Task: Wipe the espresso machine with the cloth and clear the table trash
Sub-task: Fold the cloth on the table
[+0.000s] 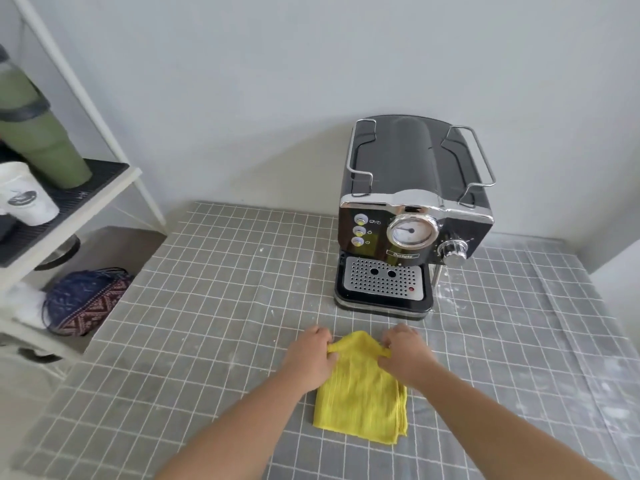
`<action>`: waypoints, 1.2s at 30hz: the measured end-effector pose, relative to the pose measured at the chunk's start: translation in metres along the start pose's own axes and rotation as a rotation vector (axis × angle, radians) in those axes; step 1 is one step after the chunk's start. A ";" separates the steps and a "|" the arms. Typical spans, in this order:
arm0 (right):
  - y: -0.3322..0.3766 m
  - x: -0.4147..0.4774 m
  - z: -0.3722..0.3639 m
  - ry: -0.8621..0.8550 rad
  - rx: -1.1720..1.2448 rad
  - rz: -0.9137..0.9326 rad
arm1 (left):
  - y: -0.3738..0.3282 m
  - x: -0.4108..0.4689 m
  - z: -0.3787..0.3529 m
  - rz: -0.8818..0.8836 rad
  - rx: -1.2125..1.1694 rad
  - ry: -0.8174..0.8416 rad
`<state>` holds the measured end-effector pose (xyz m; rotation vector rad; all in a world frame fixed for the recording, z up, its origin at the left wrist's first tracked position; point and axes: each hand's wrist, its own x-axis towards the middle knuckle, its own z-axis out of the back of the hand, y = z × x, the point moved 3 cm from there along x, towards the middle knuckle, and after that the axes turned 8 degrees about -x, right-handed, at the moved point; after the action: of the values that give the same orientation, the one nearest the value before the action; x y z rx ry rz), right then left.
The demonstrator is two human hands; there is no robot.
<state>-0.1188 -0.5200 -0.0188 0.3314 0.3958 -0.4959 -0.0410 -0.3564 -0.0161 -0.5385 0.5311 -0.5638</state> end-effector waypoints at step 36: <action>0.373 0.005 -0.087 -0.104 -0.225 0.703 | 0.280 -0.132 0.171 0.365 0.205 -0.355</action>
<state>0.0535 -0.1782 -0.0187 0.2060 0.2091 0.2184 0.0642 -0.0190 -0.0175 -0.3250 0.2201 -0.1636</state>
